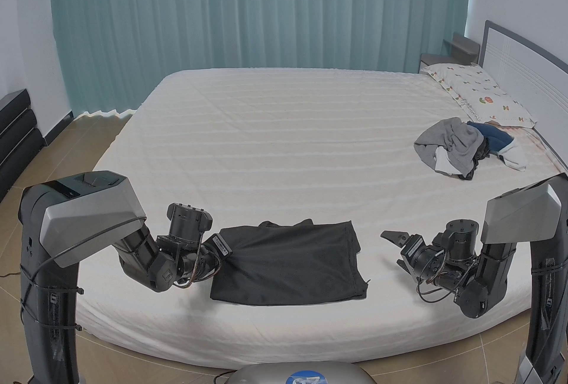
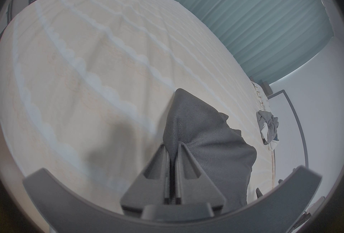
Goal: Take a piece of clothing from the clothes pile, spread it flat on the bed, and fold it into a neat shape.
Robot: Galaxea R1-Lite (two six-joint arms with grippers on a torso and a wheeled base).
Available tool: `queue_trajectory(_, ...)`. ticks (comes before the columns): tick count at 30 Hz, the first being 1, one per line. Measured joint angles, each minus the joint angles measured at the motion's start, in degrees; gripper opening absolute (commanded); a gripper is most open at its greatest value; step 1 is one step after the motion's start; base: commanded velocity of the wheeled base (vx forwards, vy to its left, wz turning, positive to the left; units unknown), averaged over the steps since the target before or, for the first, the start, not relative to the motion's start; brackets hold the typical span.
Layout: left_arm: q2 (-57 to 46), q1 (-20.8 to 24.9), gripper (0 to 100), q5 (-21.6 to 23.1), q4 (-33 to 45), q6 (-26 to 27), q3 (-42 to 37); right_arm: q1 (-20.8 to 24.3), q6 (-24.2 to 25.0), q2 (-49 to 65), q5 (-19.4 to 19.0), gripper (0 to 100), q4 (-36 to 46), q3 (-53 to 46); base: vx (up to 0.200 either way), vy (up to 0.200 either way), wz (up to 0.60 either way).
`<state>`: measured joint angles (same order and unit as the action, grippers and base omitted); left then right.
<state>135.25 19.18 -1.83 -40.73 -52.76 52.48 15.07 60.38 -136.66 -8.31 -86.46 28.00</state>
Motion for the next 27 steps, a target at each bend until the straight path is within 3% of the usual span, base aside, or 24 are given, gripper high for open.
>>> queue_trajectory(2, -0.06, 0.02, 0, 0.0, 0.01, -0.01, -0.09, 0.3, 0.0, 0.02, -0.02, 100, -0.01, -0.11, 0.0, 0.0, 0.0)
queue_trajectory(3, -0.09, 0.04, 100, -0.05, 0.0, -0.12, -0.11, 0.89, 0.0, 0.11, 0.13, 100, 0.0, -0.3, 0.0, 0.0, 0.0)
queue_trajectory(27, -3.36, -0.41, 100, 0.6, -0.02, -3.02, -4.13, 3.45, -1.37, 0.28, 1.76, 100, -0.11, -2.38, 0.0, 0.0, 0.0)
